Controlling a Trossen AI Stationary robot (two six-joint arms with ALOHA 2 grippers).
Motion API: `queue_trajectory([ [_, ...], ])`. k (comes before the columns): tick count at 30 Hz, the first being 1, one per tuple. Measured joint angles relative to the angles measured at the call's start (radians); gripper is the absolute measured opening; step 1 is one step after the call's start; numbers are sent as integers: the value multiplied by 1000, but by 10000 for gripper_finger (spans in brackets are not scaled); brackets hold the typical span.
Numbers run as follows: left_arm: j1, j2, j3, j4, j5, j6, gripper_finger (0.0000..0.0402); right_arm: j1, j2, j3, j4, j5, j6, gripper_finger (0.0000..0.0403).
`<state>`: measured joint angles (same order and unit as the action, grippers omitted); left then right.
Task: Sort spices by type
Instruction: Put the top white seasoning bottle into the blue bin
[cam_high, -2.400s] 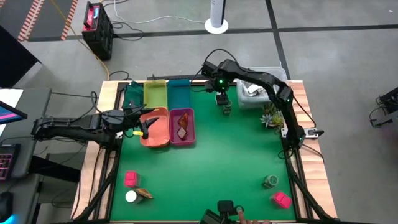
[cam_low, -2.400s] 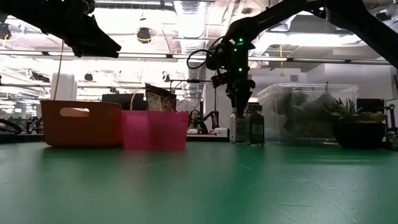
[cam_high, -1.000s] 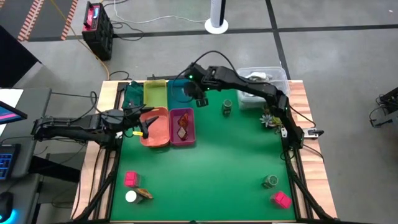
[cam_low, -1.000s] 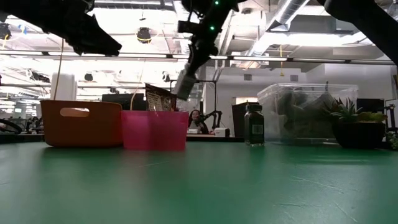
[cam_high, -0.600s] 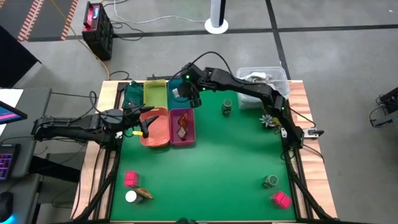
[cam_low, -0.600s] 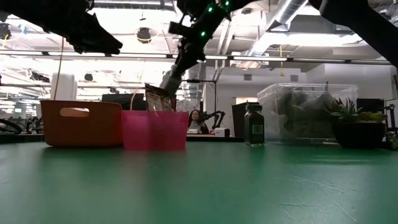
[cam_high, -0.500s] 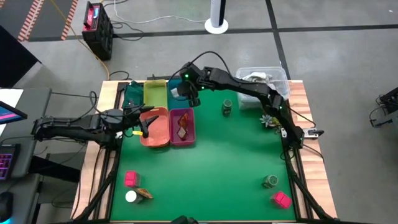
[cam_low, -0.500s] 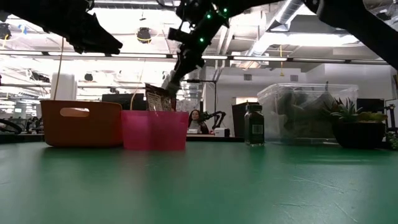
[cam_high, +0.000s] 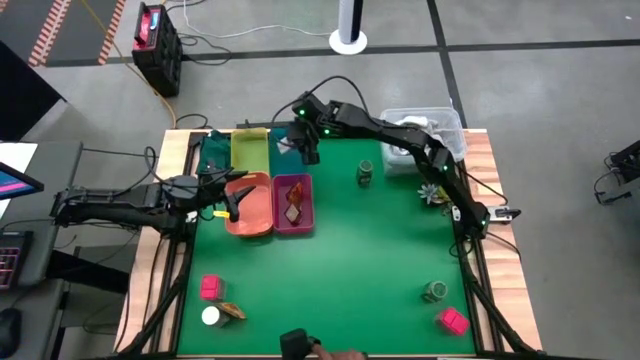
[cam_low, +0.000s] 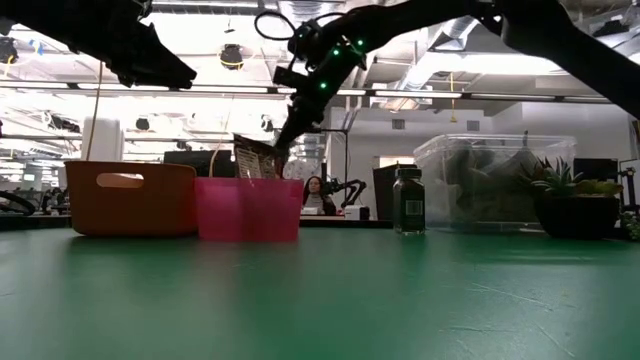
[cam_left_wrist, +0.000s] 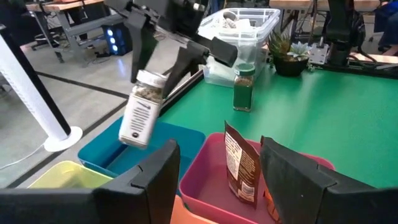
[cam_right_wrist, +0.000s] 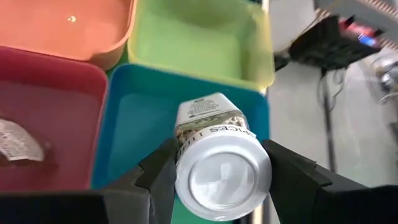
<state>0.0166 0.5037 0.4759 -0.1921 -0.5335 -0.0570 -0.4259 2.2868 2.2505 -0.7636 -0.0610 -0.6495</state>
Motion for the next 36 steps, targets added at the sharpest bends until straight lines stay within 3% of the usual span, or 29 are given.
queue_trajectory([
  [6, 0, 0, 0, 1, -2, 0, 212, -3, 16, 0, -61, -73, 56, 225],
  [18, 0, 0, 0, -4, -2, -15, 212, -2, 85, 0, 5, -69, 75, 230],
  [36, 0, 0, 0, -5, -1, -11, 212, -1, 92, 0, -56, -61, 76, 239],
])
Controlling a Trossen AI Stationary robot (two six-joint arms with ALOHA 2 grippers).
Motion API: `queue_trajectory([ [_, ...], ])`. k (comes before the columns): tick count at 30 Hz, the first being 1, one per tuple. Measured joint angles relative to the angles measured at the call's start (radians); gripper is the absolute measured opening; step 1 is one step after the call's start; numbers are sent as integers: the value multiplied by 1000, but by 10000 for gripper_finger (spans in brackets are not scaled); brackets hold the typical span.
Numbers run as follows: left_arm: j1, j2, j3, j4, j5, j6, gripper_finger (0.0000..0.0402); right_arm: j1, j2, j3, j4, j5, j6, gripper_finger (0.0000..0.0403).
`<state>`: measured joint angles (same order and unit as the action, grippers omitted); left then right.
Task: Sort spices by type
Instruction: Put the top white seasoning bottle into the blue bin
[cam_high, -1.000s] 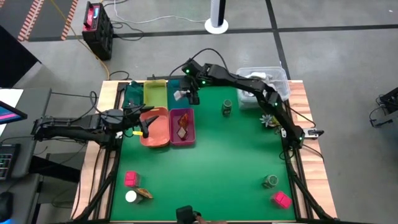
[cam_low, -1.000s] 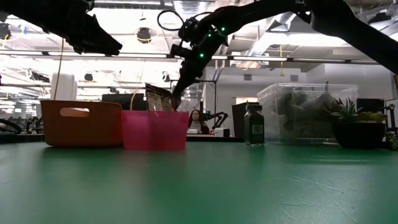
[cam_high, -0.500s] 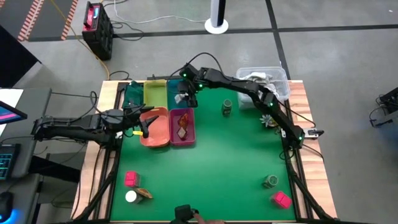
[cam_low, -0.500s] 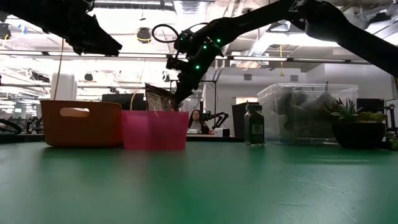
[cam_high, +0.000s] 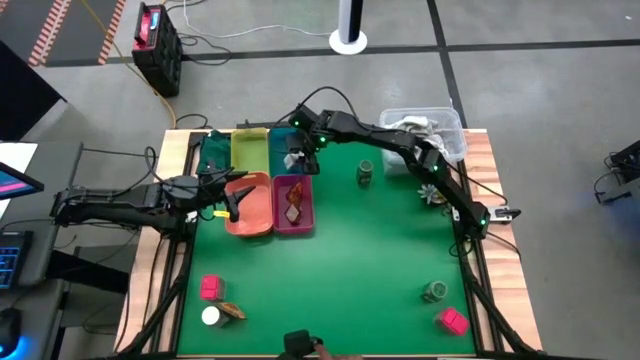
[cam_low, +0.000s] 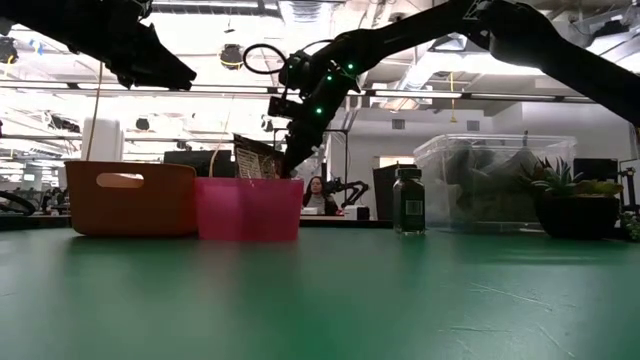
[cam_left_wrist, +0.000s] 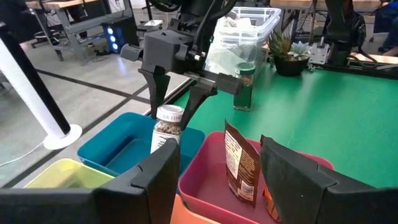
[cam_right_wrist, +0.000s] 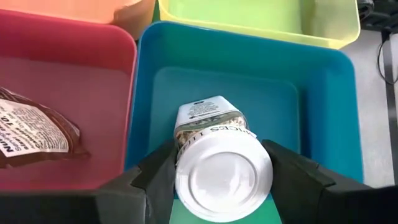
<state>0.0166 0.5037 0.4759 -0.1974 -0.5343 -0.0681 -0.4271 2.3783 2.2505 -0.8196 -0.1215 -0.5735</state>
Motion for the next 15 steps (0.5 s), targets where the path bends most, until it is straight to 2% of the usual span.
queue_trajectory([
  [15, 0, 0, 0, -6, 0, 0, 212, 0, 0, 0, -7, 18, 8, 240],
])
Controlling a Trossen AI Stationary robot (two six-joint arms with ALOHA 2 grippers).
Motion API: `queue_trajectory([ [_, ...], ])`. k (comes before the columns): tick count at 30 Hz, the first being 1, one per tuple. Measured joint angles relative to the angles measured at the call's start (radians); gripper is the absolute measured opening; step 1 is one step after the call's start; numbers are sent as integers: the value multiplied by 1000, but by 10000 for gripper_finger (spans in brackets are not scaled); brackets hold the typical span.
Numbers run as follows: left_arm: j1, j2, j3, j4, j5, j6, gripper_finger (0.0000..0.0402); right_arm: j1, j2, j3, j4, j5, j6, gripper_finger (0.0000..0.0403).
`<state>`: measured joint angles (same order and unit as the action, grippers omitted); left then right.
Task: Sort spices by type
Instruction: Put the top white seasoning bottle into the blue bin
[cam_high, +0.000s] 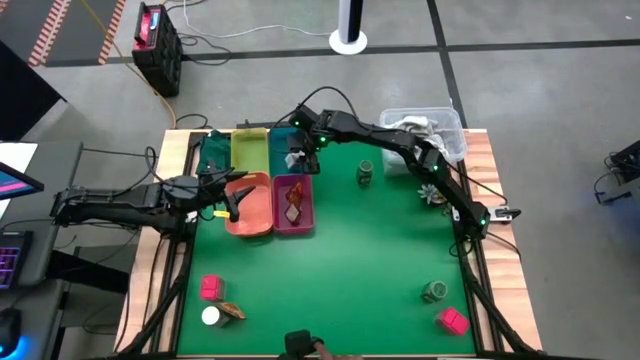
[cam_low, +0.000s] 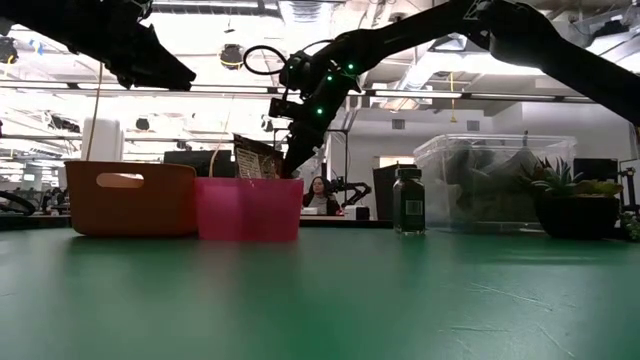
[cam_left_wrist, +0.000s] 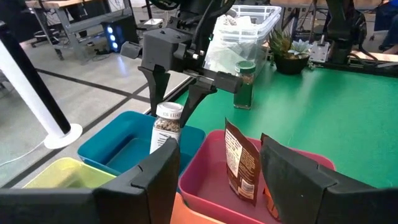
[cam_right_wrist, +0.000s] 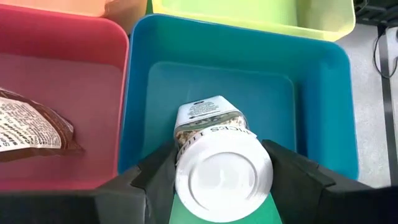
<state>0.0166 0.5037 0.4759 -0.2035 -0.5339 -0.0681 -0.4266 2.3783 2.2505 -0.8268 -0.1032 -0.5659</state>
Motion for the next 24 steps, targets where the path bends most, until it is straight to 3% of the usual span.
queue_trajectory([
  [13, 0, -1, 0, 0, 0, -4, 212, 1, 0, 0, -11, 0, 7, 245],
  [24, 0, -1, 0, -1, 0, -5, 212, 7, -3, 0, -2, -1, -33, 319],
])
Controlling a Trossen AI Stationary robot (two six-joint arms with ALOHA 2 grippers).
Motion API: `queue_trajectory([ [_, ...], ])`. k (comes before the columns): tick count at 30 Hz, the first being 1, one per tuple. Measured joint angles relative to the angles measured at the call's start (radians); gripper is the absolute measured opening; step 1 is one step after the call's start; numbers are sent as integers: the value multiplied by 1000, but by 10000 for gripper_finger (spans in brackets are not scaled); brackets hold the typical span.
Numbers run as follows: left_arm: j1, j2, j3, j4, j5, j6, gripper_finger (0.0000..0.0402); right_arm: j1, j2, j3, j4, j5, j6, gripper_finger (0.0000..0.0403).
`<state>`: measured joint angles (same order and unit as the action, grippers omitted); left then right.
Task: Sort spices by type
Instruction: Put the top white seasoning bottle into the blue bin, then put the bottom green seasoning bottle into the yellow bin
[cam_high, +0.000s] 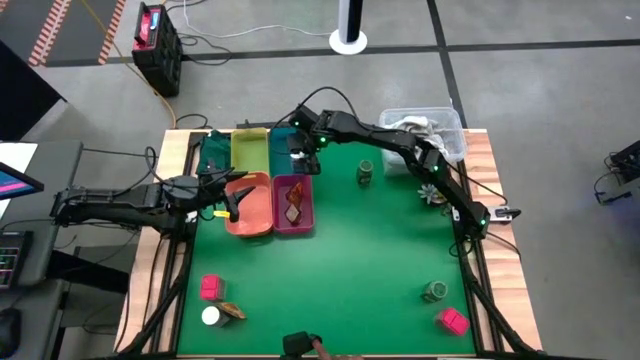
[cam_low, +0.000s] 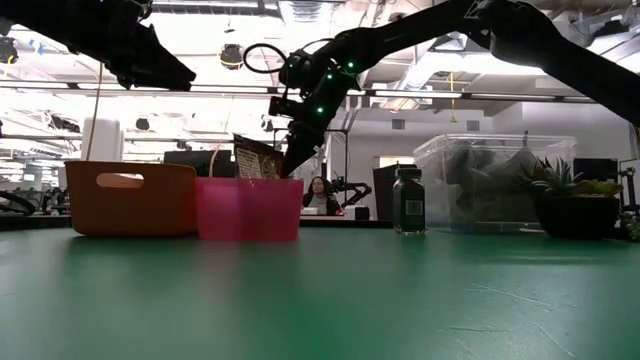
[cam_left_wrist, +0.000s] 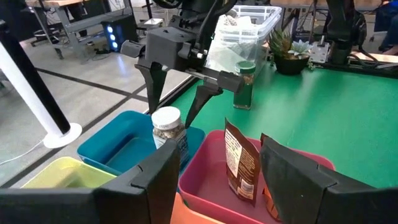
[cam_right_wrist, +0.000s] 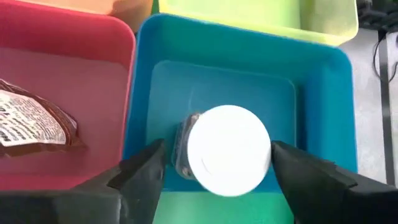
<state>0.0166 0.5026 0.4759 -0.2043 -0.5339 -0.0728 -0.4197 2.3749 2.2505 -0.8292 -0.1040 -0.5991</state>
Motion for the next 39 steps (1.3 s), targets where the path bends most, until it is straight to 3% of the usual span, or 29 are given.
queue_trajectory([
  [7, 0, 0, 0, -21, 0, -1, 212, -1, 0, 107, -63, 50, -11, 322],
  [11, 0, 0, 0, -22, 0, -3, 212, -17, -70, 80, -115, 50, 34, 322],
  [18, 0, 0, 0, -21, 0, -13, 212, -25, -85, 78, -513, 51, 232, 322],
  [22, 0, 0, 0, -18, 0, -13, 212, -2, -83, 79, -655, 60, 299, 320],
  [27, 0, 0, 0, -17, 0, -18, 212, 21, -120, 80, -710, 157, 324, 306],
  [39, 0, 0, 0, -72, 1, -30, 212, -4, -148, 80, -742, 167, 382, 296],
])
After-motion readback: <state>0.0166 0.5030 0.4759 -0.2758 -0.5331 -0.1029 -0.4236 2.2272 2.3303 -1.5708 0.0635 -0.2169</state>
